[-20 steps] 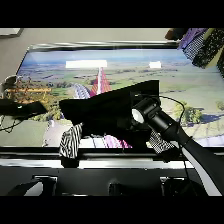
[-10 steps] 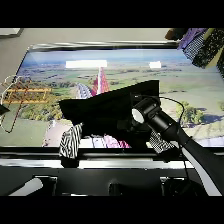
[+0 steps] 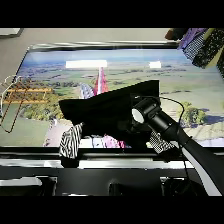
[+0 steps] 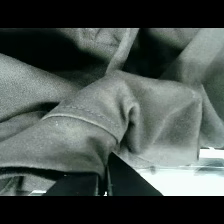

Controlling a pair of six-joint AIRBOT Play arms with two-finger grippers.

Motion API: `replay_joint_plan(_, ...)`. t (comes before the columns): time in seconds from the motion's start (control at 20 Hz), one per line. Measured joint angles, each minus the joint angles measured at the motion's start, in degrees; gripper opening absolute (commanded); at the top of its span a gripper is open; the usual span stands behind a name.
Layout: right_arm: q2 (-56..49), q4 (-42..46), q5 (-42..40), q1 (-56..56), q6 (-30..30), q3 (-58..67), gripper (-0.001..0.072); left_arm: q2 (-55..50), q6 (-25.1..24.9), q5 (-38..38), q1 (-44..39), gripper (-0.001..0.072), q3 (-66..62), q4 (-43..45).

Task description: Fold the clothes and pants, and hang the long-sleeved shirts on hangers.

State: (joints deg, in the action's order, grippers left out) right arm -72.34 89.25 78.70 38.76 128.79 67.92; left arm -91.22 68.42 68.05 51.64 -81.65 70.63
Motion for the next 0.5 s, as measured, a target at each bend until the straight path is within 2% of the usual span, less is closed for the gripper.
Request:
replay_joint_plan(0.1, 0.00, 0.24, 0.31, 0.00, -0.17, 0.00, 0.0035, -2.34, -3.26, 0.17, -0.42, 0.0670, -0.57, 1.33)
replay_joint_plan(0.15, 0.00, 0.24, 0.35, 0.00, -0.17, 0.00, 0.0035, -3.37, -4.87, 0.22, -0.72, 0.0618, -0.74, 2.03)
replay_joint_plan(0.2, 0.00, 0.26, 0.35, 0.00, -0.17, 0.00, 0.0035, -4.22, -6.05, 0.28, -1.07, 0.0598, -0.85, 2.95)
replay_joint_plan(0.5, 0.00, 0.48, 0.39, 0.00, -0.20, 0.00, 0.0035, -8.11, -9.40, 0.42, -4.55, 0.0598, -1.11, 9.90)
